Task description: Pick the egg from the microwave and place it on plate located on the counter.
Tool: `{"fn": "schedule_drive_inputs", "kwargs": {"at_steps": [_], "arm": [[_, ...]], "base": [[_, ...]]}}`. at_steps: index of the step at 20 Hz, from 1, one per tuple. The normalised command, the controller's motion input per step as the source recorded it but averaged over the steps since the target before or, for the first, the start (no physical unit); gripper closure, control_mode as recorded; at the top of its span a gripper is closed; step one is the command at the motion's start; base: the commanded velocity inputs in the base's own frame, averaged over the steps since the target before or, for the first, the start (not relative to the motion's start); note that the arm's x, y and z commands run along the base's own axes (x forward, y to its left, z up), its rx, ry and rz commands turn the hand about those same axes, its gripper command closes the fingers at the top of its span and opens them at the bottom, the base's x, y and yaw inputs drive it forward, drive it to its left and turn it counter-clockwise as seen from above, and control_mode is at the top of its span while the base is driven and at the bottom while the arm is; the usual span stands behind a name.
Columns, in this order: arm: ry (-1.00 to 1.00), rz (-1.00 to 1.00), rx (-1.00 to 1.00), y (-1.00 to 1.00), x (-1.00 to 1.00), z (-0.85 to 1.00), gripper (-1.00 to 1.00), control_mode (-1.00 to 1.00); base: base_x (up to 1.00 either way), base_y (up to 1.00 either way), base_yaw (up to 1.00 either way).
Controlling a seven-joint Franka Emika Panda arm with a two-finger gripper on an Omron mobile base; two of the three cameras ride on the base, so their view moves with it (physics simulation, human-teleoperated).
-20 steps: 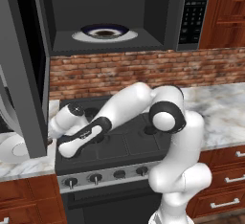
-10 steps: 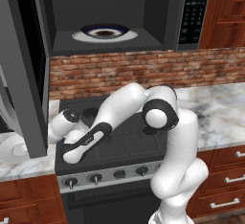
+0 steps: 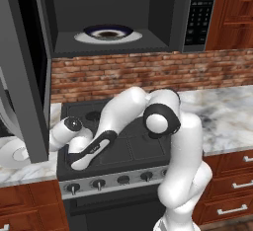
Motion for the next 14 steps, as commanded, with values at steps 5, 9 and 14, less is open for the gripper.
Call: {"fn": "schedule_drive_inputs", "kwargs": {"at_steps": [5, 9, 14], "arm": [[0.0, 0.0, 0.0, 0.0, 0.23, 0.0, 1.0, -1.0], [0.0, 0.0, 0.0, 0.08, 0.13, 0.0, 1.0, -1.0], [0.0, 0.0, 0.0, 0.11, 0.19, 0.02, 1.0, -1.0]], "base": [[0.0, 0.0, 0.0], [0.0, 0.0, 0.0], [0.0, 0.0, 0.0]]}}
